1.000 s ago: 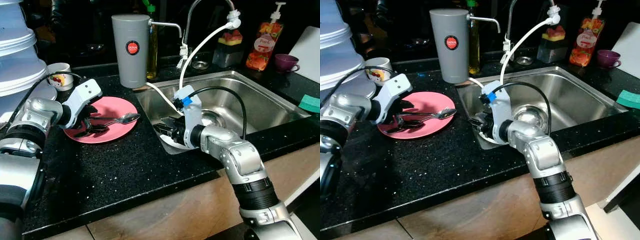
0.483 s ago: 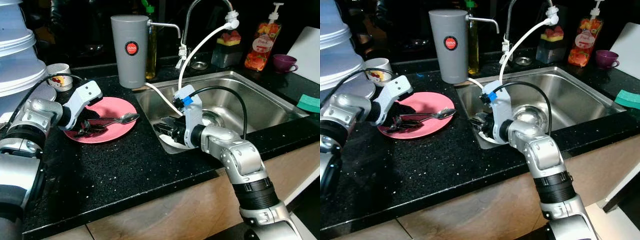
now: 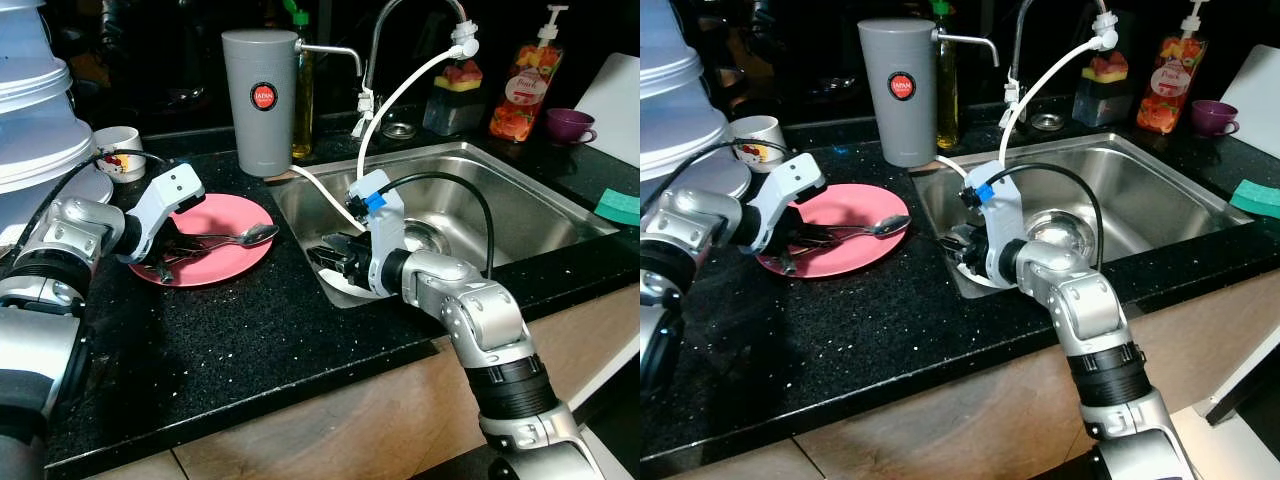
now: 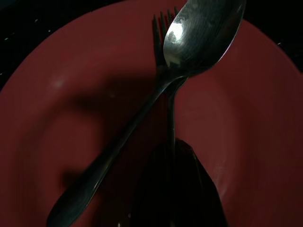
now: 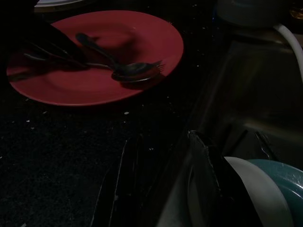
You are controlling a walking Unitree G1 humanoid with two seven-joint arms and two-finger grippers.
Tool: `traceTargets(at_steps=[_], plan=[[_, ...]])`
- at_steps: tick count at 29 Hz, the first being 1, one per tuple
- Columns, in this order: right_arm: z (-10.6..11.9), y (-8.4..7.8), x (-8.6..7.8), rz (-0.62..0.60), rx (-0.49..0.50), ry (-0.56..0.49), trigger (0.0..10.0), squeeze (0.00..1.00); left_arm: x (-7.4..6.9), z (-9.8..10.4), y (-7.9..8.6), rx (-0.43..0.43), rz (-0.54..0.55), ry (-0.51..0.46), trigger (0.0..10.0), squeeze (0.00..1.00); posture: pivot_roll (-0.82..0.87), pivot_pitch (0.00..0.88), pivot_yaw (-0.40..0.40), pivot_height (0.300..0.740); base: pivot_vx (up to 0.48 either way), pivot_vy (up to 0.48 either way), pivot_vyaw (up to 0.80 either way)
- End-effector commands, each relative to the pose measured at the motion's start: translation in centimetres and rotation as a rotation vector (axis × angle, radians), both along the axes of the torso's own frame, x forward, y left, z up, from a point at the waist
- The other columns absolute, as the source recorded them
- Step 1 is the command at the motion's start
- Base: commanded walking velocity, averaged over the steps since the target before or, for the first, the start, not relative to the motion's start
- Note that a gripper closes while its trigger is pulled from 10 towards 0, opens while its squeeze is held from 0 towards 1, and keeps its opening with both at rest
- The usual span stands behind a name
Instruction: Kitchen organization
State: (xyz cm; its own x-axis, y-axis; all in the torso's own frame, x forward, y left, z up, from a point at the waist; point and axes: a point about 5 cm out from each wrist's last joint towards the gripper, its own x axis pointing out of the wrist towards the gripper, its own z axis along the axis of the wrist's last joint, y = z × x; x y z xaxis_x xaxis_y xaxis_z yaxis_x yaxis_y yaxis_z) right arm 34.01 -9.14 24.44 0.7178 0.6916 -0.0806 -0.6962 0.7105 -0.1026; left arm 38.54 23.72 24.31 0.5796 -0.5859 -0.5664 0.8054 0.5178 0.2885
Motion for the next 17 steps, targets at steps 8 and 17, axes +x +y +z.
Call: traceTargets(at_steps=[8, 17], plan=[[0.2, 0.0, 0.2, 0.003, 0.007, 0.001, 10.0, 0.0, -0.2, 3.7, -0.1, -0.125, -0.077, -0.044, 0.0, 0.0, -0.02, 0.038, 0.031, 0.74, 0.0, 0.0, 0.0], [0.2, 0.1, 0.1, 0.007, 0.011, 0.0, 10.0, 0.0, -0.7, 8.7, 0.0, -0.177, -0.146, -0.186, 0.0, 0.0, -0.02, 0.033, 0.031, 0.74, 0.0, 0.0, 0.0]])
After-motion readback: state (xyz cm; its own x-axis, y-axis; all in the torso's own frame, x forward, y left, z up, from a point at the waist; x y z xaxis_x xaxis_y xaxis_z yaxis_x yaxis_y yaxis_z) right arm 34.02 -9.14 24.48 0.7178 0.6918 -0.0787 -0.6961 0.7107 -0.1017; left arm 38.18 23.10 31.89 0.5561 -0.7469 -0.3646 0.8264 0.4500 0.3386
